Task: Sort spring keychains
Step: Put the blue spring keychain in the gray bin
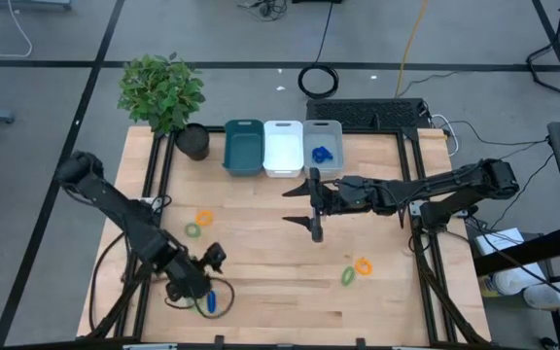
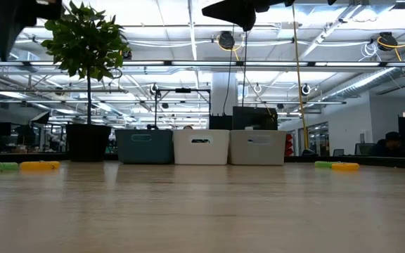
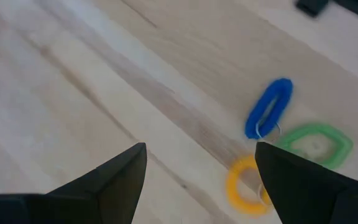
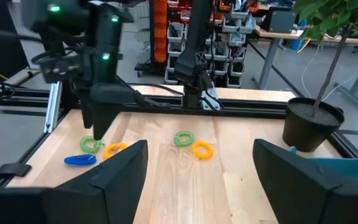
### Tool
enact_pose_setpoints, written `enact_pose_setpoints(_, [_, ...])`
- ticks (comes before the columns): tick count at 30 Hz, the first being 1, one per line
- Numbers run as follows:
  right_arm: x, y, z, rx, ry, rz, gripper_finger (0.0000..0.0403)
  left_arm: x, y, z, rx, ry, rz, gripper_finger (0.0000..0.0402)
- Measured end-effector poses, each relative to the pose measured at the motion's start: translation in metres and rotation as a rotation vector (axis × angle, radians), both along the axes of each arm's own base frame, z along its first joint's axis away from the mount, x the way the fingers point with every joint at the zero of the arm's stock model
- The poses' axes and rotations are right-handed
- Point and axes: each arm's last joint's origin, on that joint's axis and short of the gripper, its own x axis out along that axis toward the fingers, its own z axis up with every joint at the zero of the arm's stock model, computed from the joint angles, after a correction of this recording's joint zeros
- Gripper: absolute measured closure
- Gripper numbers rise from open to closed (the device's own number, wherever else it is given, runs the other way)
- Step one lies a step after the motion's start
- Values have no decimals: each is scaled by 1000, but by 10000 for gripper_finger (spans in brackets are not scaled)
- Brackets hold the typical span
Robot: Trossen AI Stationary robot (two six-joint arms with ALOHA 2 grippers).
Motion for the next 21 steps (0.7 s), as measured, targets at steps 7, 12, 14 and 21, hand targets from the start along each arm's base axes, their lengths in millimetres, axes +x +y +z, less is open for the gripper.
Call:
enact_pose_setpoints(7, [0,0,1,1,-7,0,124,14,-22,-6,44,139,-72,92])
enact_pose_setpoints(12, [0,0,1,1,-7,0,124,16,-35,-19,49,197,-141,92])
enact_pose_setpoints(14, [0,0,1,1,-7,0,124,16,-40,-25,46,219,-154,92])
enact_pose_setpoints(21, [0,0,1,1,-8,0,124,22,-58,-41,-4,193,-181,92])
